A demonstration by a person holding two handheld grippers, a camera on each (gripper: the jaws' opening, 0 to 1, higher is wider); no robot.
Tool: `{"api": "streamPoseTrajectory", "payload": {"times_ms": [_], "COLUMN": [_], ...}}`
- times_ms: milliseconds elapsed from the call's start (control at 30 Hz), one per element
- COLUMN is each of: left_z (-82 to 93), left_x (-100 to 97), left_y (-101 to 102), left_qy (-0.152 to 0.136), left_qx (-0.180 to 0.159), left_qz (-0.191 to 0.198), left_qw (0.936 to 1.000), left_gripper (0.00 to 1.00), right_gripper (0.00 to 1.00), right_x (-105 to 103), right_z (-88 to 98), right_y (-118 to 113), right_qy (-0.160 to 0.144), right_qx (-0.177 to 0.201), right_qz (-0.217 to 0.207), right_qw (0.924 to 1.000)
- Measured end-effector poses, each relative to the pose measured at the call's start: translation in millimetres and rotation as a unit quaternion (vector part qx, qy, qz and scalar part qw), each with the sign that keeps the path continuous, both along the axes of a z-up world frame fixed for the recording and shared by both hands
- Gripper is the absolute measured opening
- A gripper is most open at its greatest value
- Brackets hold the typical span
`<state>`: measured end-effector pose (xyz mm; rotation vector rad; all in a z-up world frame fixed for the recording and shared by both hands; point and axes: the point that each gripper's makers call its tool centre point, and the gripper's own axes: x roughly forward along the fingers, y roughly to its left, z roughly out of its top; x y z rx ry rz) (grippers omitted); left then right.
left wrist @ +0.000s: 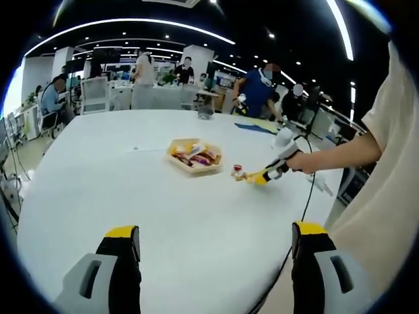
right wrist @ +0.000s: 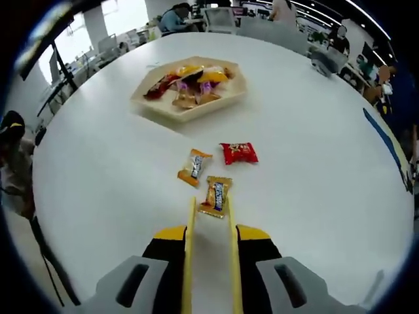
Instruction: Place the target food into the container with the food tongs after gripping and lifting it, then release it inside without dropping or visibly crushing the food.
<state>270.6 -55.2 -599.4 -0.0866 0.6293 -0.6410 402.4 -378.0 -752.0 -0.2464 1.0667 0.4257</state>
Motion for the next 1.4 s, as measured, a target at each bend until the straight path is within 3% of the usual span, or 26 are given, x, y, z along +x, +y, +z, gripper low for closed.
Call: {"api": "streamPoseTrajectory", "payload": {"times_ms": [167,367,1133,1400], "left_z": [-2.6,-3.1,-6.1,-6.6], "left_x": [-1.6,-1.3,2.2,1.3], "left_y": [0.3,-1.7,-4.1,-7.5], "left_qy": [0.004,0.005,0.013,0.017], "left_qx": [0.000,-0.002,-0.002,-0.002], "left_qz": [0.000,0.000,-0.009,-0.014], "left_qw": [1.0000,1.0000,0.9999,0.9998], "left_gripper": [0.97,0.96,0.95,0.95], "right_gripper": [0.27,0.27,0.28,0.26], "right_x": [3.5,0.7,2.8,2.9], "right_z": [0.4,-0.2,-0.9,-2.2], "right_y": [-3.1,-3.2,0.8,-2.8], "right_qy": [-0.008,-0.010,-0.012,-0.012], "right_qx": [0.015,0.004,0.026,0.010], "right_qz": [-0.025,-0.005,-0.019,-0.009], "right_qw": [0.9996,0.9999,0.9994,0.9998]}}
